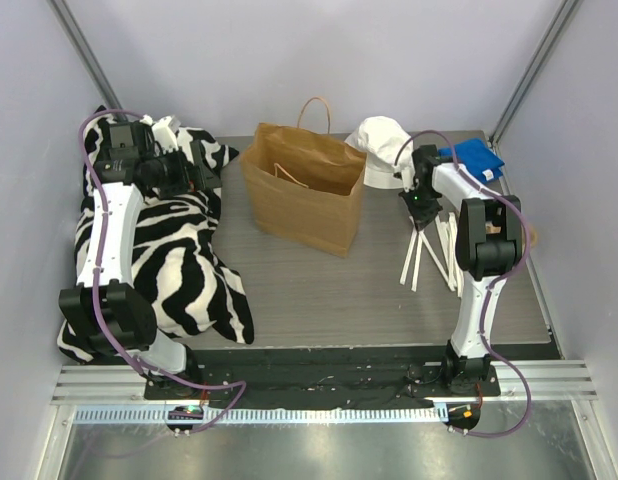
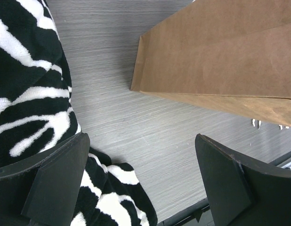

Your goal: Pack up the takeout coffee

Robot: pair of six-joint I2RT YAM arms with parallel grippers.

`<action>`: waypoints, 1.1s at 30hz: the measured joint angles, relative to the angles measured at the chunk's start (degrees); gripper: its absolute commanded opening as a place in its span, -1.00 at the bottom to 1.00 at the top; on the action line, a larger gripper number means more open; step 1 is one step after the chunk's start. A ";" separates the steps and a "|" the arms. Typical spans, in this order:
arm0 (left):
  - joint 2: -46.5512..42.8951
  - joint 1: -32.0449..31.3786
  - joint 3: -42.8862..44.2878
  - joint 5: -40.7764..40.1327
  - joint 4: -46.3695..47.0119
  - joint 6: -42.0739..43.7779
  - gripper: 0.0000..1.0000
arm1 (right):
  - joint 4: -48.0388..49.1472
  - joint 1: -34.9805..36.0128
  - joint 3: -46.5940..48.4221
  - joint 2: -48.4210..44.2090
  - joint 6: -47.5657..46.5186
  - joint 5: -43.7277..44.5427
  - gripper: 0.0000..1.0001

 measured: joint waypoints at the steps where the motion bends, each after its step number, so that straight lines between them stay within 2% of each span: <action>1: 0.00 0.00 0.00 0.00 -0.02 0.02 0.99 | -0.07 -0.11 0.04 0.00 0.00 0.00 -0.98; 17: 0.00 0.02 0.00 0.02 -0.15 0.07 0.99 | -3.82 -0.46 3.08 -0.13 0.17 -3.13 -0.98; 30: 0.63 0.02 0.15 0.46 -0.59 1.05 0.99 | -10.27 -0.70 12.11 -0.11 5.09 -14.27 -0.98; 32: 0.94 0.02 0.20 0.61 -1.01 1.55 0.99 | -10.86 -0.70 12.13 0.22 5.90 -15.15 -0.95; 33: 1.07 0.02 0.26 0.63 -1.20 1.68 0.99 | -10.97 -0.70 12.13 0.39 5.99 -15.13 -0.85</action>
